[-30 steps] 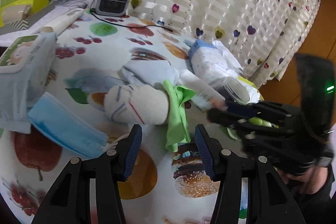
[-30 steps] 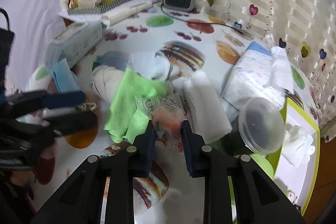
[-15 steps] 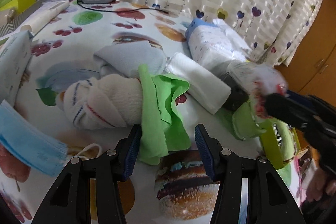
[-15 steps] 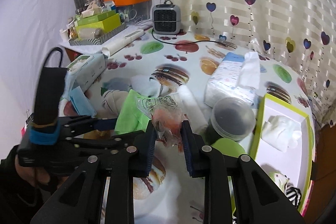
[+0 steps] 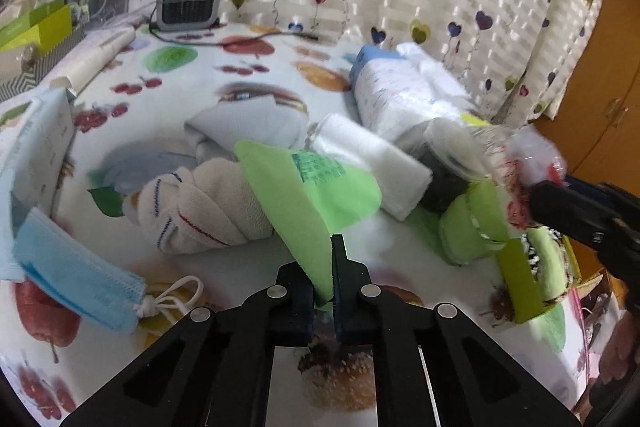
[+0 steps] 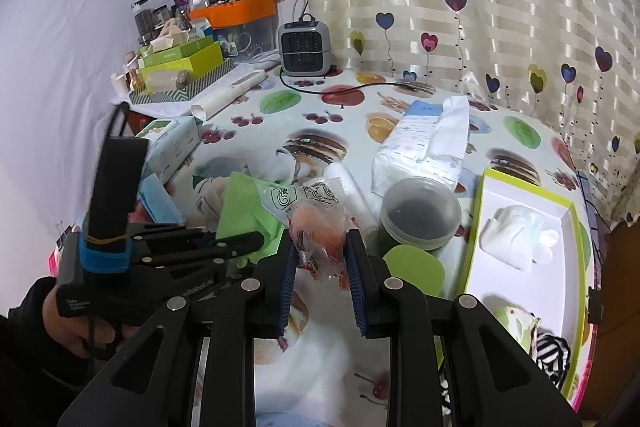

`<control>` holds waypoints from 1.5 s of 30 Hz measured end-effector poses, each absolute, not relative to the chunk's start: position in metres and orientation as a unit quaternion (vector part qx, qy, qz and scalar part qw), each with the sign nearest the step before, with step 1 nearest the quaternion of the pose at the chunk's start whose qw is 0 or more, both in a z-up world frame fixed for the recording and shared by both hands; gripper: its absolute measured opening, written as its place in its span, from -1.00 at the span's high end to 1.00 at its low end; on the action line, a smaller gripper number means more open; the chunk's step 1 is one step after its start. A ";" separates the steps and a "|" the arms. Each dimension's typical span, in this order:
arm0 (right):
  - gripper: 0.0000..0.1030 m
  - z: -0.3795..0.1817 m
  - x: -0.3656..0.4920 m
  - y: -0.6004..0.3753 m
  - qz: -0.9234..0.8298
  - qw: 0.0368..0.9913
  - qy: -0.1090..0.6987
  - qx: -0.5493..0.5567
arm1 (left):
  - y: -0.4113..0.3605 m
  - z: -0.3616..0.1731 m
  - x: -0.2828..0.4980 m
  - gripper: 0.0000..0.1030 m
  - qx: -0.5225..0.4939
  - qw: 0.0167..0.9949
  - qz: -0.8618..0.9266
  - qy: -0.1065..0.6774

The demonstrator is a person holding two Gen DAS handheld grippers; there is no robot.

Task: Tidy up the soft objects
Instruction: 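Grasp the green towel roll with the left gripper while the right grasps the clear bag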

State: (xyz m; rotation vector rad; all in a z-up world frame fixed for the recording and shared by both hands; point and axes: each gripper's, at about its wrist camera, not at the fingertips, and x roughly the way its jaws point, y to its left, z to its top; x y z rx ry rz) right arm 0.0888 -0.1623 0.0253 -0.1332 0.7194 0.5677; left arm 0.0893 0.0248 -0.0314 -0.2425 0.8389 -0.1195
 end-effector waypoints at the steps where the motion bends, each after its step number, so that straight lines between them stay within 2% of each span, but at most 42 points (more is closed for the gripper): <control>1: 0.51 0.026 0.086 -0.163 0.273 0.896 0.345 -0.063 | 0.025 -0.027 0.085 0.88 -0.118 0.906 -0.060 0.401; 22: 0.50 0.047 0.051 -0.197 0.262 0.914 0.309 -0.019 | 0.003 0.044 0.039 0.88 -0.097 0.936 -0.108 0.321; 45: 0.50 0.053 0.041 -0.259 0.207 0.933 0.293 0.028 | -0.035 0.063 0.046 0.88 -0.066 0.939 -0.148 0.303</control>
